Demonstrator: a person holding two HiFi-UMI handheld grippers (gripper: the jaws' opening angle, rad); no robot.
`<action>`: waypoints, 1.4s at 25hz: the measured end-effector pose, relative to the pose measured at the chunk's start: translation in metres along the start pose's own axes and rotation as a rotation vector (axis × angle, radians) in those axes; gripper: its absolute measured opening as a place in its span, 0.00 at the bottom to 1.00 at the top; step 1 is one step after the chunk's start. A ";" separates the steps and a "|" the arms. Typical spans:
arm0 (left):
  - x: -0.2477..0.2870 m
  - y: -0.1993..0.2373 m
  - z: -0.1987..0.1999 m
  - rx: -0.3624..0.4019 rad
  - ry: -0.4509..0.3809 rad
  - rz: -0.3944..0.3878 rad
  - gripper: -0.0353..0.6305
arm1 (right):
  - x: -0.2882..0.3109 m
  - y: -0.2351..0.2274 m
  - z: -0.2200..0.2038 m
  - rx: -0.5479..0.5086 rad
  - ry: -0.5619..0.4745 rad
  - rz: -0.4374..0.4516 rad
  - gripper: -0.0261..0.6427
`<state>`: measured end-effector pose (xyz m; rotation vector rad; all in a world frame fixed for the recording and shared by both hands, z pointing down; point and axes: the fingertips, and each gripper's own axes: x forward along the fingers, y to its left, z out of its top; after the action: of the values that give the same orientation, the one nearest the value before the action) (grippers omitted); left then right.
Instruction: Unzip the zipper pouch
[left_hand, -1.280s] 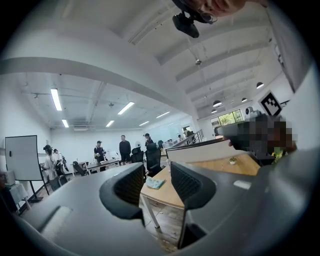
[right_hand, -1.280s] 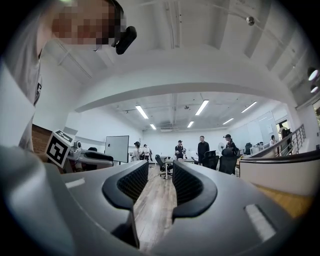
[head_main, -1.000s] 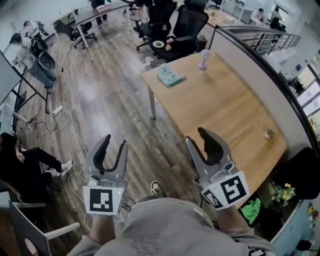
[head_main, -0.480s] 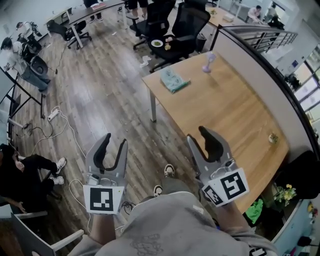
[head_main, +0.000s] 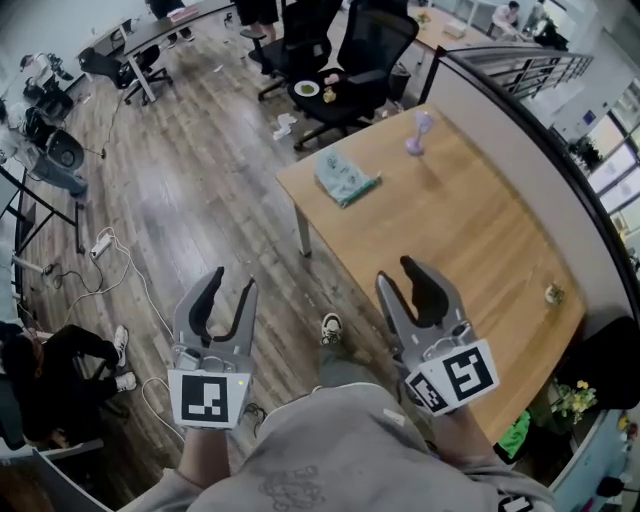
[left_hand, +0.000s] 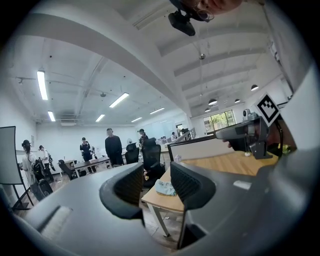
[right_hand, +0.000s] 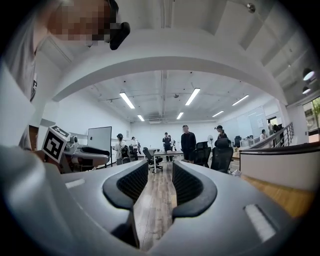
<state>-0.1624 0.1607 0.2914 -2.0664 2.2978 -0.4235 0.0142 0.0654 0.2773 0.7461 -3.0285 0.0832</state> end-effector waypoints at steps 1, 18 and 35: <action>0.013 0.004 0.001 0.001 0.004 -0.001 0.30 | 0.010 -0.008 0.004 -0.004 -0.006 -0.002 0.24; 0.217 0.033 0.042 0.056 0.013 -0.091 0.30 | 0.137 -0.162 0.009 -0.026 0.034 -0.080 0.24; 0.283 0.040 0.052 0.095 -0.015 -0.292 0.30 | 0.155 -0.186 -0.001 0.022 0.070 -0.259 0.24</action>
<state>-0.2257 -0.1229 0.2793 -2.3529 1.9294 -0.5113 -0.0370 -0.1708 0.2923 1.1044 -2.8409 0.1351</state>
